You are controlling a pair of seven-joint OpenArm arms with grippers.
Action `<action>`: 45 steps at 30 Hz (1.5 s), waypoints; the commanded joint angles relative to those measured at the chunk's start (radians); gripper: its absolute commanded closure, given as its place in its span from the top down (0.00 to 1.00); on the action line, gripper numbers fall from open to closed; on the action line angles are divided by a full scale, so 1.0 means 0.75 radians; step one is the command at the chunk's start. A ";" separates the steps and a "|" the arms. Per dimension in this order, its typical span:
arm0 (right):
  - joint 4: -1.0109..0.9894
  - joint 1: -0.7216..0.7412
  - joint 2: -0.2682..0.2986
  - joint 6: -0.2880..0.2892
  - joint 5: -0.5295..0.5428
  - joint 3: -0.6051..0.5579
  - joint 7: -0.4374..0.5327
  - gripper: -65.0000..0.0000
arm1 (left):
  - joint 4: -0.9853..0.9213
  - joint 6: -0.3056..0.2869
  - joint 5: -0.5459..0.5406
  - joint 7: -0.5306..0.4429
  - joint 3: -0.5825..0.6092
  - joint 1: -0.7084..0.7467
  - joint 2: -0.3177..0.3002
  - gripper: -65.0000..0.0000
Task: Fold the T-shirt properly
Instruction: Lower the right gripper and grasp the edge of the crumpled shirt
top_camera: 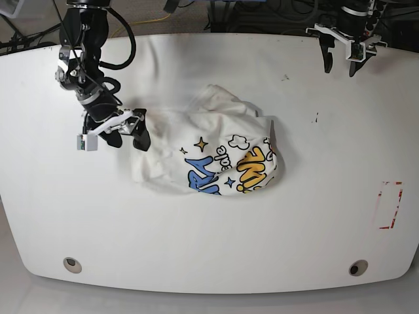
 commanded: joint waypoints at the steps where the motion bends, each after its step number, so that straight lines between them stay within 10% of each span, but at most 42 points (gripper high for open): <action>1: -0.083 0.049 0.008 0.007 0.014 0.006 0.018 0.77 | 0.022 0.003 -0.007 -0.039 -0.001 0.015 -0.022 0.49; 23: -0.500 0.217 -0.049 0.003 0.014 -0.005 -0.005 0.76 | 0.020 0.003 -0.005 -0.035 -0.003 -0.019 -0.014 0.49; 35: -0.500 0.244 -0.043 0.007 0.012 -0.070 -0.011 0.00 | 0.022 0.003 -0.003 0.014 0.126 -0.019 -0.022 0.50; 45: -0.310 0.242 0.016 0.011 0.008 -0.113 -0.011 0.00 | 0.016 0.003 -0.003 0.231 0.494 -0.216 -0.116 0.50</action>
